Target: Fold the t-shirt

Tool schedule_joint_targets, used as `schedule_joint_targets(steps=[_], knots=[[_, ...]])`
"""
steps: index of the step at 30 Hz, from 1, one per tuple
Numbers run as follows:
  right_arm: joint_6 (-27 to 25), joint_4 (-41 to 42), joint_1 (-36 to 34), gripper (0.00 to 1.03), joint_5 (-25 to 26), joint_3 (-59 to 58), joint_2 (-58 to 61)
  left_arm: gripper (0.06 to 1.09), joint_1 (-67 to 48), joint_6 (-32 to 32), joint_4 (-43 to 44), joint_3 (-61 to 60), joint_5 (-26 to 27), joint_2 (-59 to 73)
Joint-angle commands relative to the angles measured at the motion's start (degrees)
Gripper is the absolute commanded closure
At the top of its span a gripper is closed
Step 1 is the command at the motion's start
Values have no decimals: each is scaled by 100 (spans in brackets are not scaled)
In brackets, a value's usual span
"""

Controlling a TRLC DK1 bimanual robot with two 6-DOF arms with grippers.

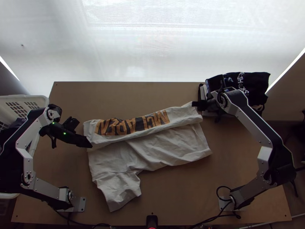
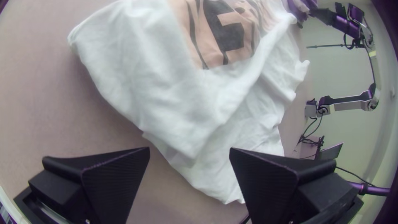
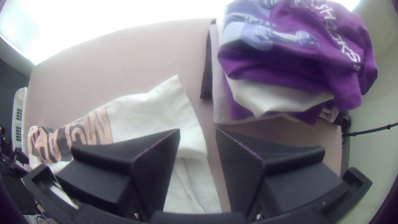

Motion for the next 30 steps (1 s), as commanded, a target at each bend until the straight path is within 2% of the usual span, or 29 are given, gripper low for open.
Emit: schedule_joint_targets(steps=[1,5,12,22,25,30], knots=[[-35,-167,118,58,18,624,90,10,2,1,-192,213,-92,-35],[-53,-44,170,58,-624,755,749,10,-95,-105,-342,503,-92,-26],[8,-87,144,58,-676,676,1356,10,-376,-184,-790,556,-92,-351],[184,-624,-111,58,-720,-510,987,10,-306,-105,-966,336,-153,-791],[175,-817,-102,58,-782,-440,802,10,-420,-105,-1036,328,-162,-993],[132,-887,241,58,-1072,193,-384,10,-622,-52,-1097,143,-162,-1617]])
